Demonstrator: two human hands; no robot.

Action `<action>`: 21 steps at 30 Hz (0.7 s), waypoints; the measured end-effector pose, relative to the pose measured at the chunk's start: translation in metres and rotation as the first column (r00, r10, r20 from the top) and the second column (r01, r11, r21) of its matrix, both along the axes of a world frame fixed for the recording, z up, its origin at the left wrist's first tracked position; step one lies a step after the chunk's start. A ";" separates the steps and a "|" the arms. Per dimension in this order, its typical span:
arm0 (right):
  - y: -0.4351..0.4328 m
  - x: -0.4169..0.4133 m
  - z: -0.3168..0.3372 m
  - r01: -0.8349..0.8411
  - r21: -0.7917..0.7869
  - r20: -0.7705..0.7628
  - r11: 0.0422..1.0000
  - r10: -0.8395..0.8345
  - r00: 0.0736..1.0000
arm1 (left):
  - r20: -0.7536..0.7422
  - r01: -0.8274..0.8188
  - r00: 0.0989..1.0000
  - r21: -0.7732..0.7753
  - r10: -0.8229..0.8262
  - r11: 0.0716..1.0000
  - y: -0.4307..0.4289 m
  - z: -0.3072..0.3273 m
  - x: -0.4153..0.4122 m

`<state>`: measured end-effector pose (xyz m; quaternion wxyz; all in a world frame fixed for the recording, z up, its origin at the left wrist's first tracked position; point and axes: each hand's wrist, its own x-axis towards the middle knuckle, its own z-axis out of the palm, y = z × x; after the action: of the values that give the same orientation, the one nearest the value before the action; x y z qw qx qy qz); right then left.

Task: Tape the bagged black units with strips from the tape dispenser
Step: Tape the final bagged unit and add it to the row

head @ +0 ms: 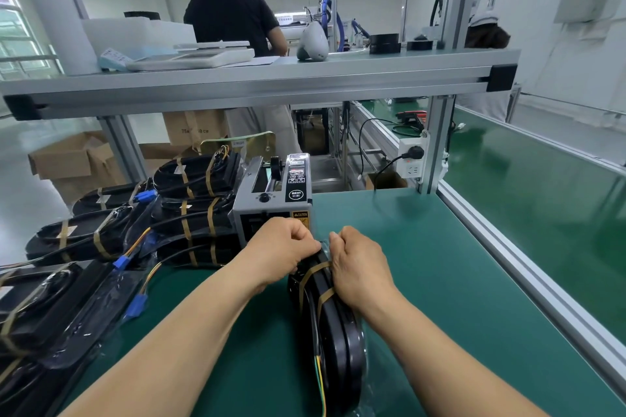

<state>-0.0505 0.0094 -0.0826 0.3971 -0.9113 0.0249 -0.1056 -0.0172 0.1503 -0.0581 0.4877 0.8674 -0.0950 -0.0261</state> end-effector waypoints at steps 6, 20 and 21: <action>0.000 0.000 0.000 0.001 -0.012 -0.006 1.000 -0.001 1.000 | 0.132 -0.156 0.981 0.077 0.145 0.985 -0.003 -0.011 -0.005; 0.005 0.003 0.000 -0.012 -0.065 -0.019 0.998 0.011 1.000 | -0.091 -0.154 0.986 -0.207 0.137 0.966 -0.004 -0.013 -0.014; 0.006 0.003 0.000 -0.012 -0.063 -0.021 0.998 0.011 1.000 | -0.095 -0.149 0.987 -0.211 0.132 0.966 -0.003 -0.014 -0.015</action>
<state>-0.0470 0.0151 -0.0827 0.3684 -0.9246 0.0203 -0.0948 -0.0321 0.1477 -0.0722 0.5835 0.8118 -0.0159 -0.0157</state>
